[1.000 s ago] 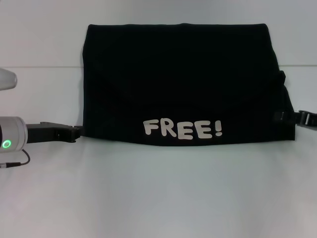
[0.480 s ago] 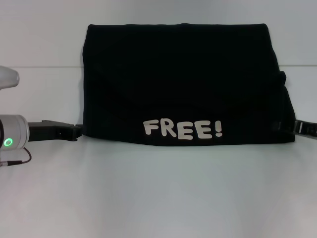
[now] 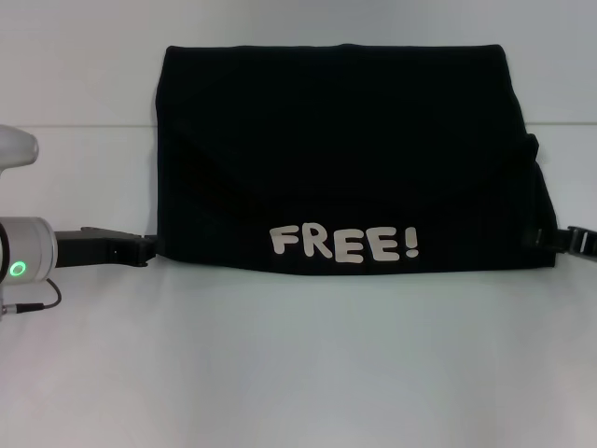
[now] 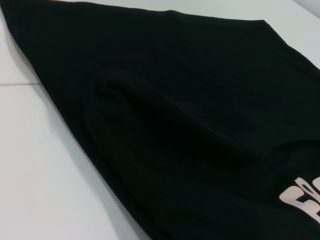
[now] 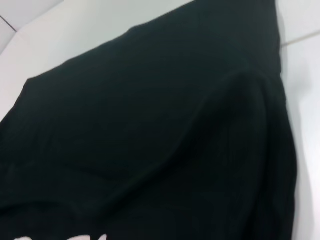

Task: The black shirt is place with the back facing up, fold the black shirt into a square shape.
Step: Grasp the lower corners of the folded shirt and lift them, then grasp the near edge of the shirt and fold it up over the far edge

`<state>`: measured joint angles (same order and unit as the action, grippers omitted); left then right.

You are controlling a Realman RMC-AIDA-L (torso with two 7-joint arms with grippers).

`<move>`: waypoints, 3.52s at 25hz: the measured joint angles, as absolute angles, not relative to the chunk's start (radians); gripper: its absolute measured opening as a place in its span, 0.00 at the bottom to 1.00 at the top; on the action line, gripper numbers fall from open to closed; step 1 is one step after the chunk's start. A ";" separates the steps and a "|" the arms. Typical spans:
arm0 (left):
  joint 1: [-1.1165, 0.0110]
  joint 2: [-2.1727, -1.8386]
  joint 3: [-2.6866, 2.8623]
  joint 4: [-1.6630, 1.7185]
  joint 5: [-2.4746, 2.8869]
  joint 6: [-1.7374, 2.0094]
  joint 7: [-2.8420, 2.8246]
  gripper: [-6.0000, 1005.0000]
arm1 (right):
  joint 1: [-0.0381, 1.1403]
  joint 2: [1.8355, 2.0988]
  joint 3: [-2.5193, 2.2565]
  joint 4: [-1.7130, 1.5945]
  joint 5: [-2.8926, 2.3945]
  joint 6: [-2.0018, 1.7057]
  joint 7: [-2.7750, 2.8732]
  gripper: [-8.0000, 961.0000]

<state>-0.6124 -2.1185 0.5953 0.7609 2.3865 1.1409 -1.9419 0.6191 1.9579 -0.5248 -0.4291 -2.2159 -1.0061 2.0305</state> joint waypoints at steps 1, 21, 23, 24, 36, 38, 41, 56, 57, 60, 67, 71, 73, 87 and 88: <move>-0.612 -2.119 0.596 0.761 2.386 1.141 -1.942 0.01 | 0.619 1.962 -0.528 -0.427 -2.217 -1.005 2.030 0.52; -0.611 -2.118 0.591 0.761 2.387 1.141 -1.948 0.01 | 0.582 1.971 -0.542 -0.473 -2.210 -1.048 2.017 0.12; -0.608 -2.119 0.590 0.761 2.383 1.141 -1.948 0.01 | 0.575 1.971 -0.538 -0.485 -2.210 -1.061 2.015 0.07; -0.606 -2.120 0.590 0.762 2.381 1.142 -1.948 0.01 | 0.572 1.971 -0.535 -0.489 -2.210 -1.066 2.014 0.05; -0.561 -2.126 0.500 0.797 2.333 1.349 -1.910 0.01 | 0.469 1.947 -0.422 -0.517 -2.211 -1.267 1.921 0.04; -0.553 -2.123 0.489 0.805 2.332 1.421 -1.900 0.01 | 0.446 1.938 -0.400 -0.520 -2.211 -1.313 1.903 0.04; -0.531 -2.121 0.487 0.826 2.340 1.532 -1.888 0.01 | 0.401 1.925 -0.370 -0.533 -2.211 -1.392 1.870 0.04; -0.418 -2.112 0.366 0.861 2.463 1.915 -1.731 0.01 | 0.205 1.919 -0.355 -0.582 -2.258 -1.712 1.672 0.04; -0.415 -2.112 0.363 0.861 2.476 1.932 -1.726 0.01 | 0.196 1.918 -0.354 -0.582 -2.268 -1.720 1.665 0.04; -0.407 -2.114 0.357 0.861 2.504 1.978 -1.716 0.01 | 0.177 1.917 -0.342 -0.583 -2.308 -1.734 1.653 0.05; -0.384 -2.121 0.346 0.861 2.528 2.032 -1.690 0.01 | 0.167 1.916 -0.282 -0.579 -2.398 -1.763 1.626 0.05; -0.395 -2.121 0.348 0.860 2.529 2.036 -1.696 0.01 | 0.179 1.917 -0.267 -0.583 -2.399 -1.789 1.620 0.05; -0.409 -2.117 0.346 0.858 2.523 2.036 -1.697 0.01 | 0.198 1.915 -0.240 -0.590 -2.394 -1.803 1.620 0.05; -0.719 -2.011 0.299 0.737 2.445 1.634 -1.872 0.01 | 0.492 1.891 -0.021 -0.643 -2.391 -1.683 1.706 0.06; -0.737 -2.007 0.309 0.727 2.448 1.581 -1.885 0.01 | 0.511 1.890 -0.024 -0.640 -2.391 -1.646 1.725 0.06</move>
